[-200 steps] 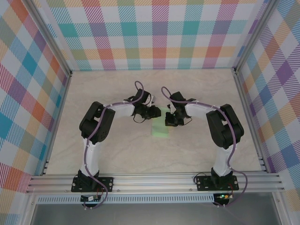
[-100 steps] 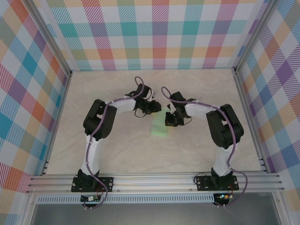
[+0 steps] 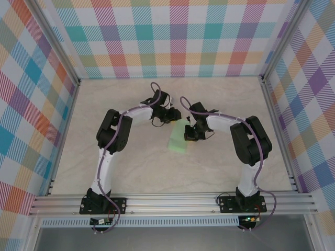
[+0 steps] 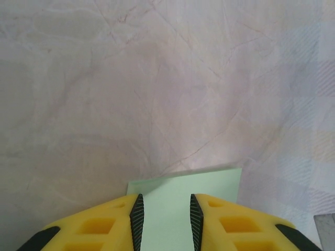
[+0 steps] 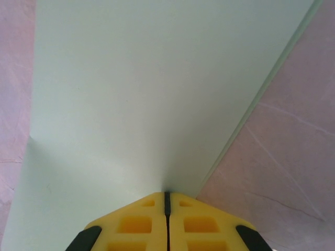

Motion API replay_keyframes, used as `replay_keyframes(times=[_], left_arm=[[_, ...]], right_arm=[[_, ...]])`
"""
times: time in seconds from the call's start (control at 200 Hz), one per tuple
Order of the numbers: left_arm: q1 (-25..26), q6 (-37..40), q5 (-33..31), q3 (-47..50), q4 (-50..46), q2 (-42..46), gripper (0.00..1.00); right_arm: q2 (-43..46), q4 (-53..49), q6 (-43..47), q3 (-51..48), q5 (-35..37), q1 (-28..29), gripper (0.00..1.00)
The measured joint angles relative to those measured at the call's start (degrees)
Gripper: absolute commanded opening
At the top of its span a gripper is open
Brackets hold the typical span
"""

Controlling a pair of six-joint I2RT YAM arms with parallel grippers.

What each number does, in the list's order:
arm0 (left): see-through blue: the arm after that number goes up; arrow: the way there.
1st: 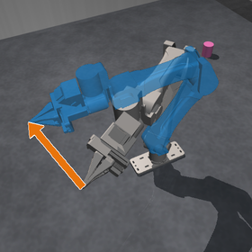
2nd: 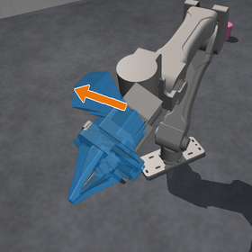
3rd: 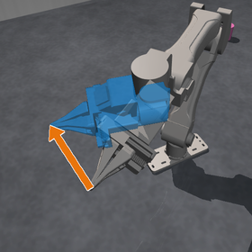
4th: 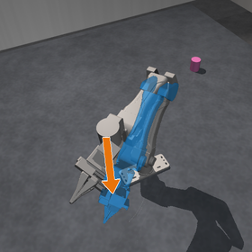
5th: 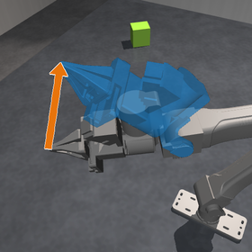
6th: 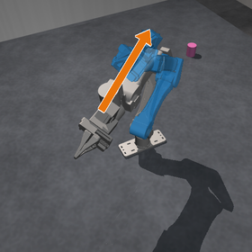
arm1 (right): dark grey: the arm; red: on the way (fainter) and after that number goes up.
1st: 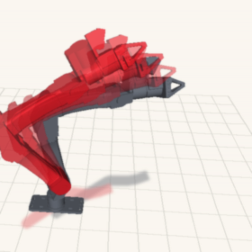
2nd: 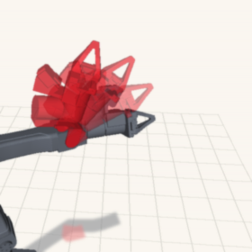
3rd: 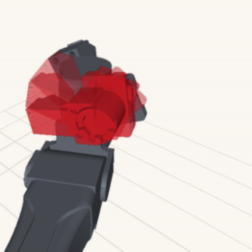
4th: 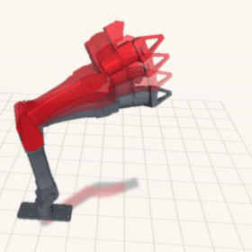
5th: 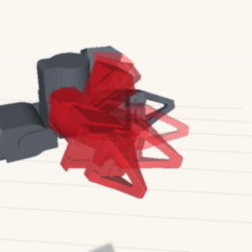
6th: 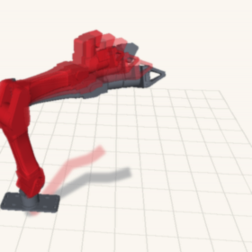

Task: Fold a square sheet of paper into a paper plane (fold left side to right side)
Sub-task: First fold the square sheet of paper in half at the center of the table, then hold the square sheet of paper at the center of the table.

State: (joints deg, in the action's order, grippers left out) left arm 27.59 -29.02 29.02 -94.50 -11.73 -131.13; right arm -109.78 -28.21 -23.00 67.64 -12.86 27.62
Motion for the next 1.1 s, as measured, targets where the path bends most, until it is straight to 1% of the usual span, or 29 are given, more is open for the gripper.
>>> replay_keyframes(times=[0.255,0.485,0.67,0.775,0.895,1.015,1.1], left_arm=[[-0.3,-0.6,0.7,-1.9,-0.2,-1.3,0.32],[-0.3,-0.5,-0.2,-5.1,-0.4,-3.1,0.32],[-0.5,0.4,-1.7,-4.6,-0.7,-2.4,0.36],[-1.0,1.0,-3.1,0.0,-0.7,1.8,0.37],[-1.6,1.4,-4.1,7.6,0.1,10.1,0.37],[-1.3,1.2,-3.3,14.8,3.5,17.9,0.37],[-0.4,0.9,-2.2,17.7,5.9,19.8,0.36]], right_arm=[[0.0,0.0,0.0,0.0,0.0,0.0,0.06],[0.0,0.0,0.0,0.0,0.0,0.0,0.06],[0.0,0.0,0.0,0.0,0.0,0.0,0.06],[0.0,0.0,0.0,0.0,-0.1,0.0,0.06],[0.0,0.0,0.0,0.0,-0.2,0.0,0.06],[0.0,0.0,0.0,0.0,-0.2,0.0,0.06],[0.0,0.0,0.2,0.1,-0.2,0.0,0.06]])
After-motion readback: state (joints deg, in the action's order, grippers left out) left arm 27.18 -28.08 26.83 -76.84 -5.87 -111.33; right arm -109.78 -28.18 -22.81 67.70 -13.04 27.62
